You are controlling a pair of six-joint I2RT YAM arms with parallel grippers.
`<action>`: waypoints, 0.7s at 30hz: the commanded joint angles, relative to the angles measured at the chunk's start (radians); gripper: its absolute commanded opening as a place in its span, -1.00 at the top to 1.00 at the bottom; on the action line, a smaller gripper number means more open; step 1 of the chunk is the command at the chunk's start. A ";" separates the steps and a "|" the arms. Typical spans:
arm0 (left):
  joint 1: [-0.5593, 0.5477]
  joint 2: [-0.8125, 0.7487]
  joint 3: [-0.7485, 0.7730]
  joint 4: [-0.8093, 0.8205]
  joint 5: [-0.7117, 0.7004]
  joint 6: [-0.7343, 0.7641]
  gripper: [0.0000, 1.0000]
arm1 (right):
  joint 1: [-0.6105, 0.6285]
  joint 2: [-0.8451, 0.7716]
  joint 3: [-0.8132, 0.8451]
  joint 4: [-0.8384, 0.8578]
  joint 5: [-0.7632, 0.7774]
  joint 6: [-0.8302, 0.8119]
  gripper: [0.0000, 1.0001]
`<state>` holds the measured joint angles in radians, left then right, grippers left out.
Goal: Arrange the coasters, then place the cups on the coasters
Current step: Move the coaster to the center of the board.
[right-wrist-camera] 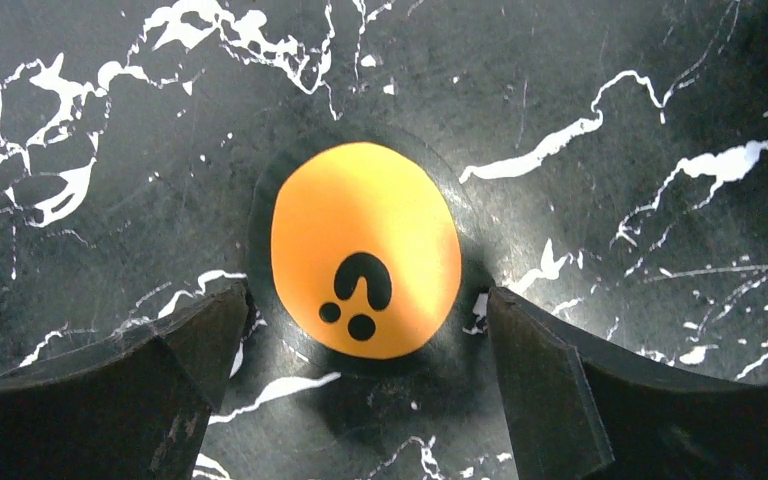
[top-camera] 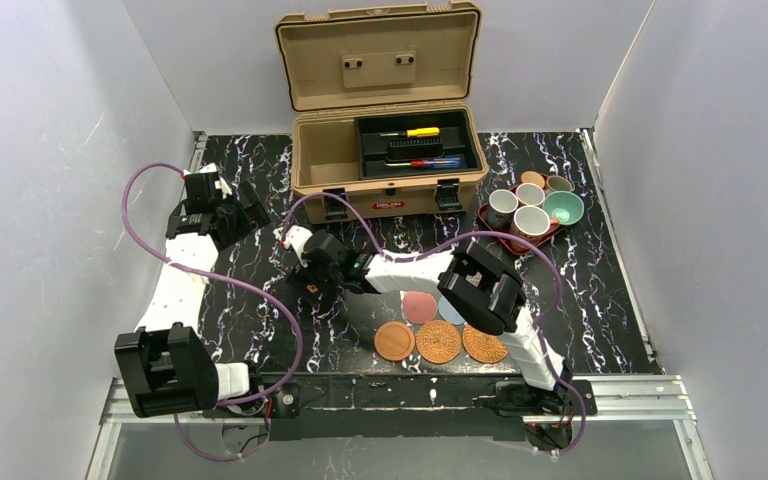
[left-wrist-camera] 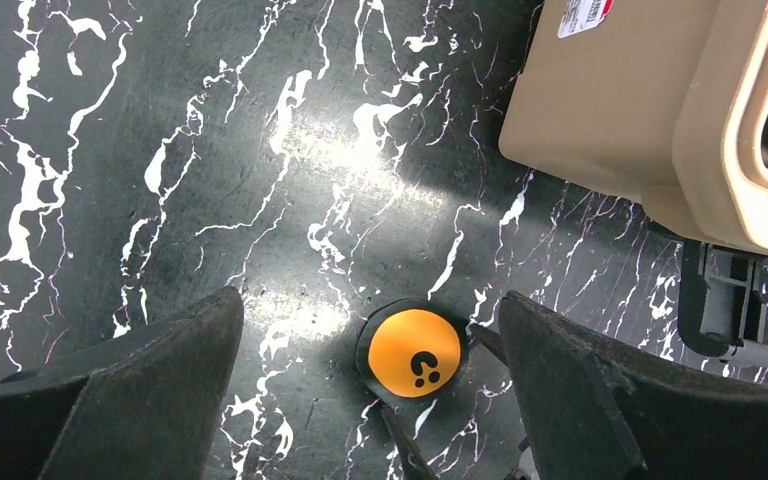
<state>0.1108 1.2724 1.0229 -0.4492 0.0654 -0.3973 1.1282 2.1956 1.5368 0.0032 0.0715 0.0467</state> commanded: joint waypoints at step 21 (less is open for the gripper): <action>0.029 0.014 0.009 0.000 0.053 -0.017 -0.96 | 0.050 0.093 0.003 -0.118 0.041 -0.030 -0.85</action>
<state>0.1337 1.2884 1.0229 -0.4484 0.1017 -0.4126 1.1664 2.2452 1.6054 -0.0017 0.1078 0.0193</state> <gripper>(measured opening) 0.981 0.937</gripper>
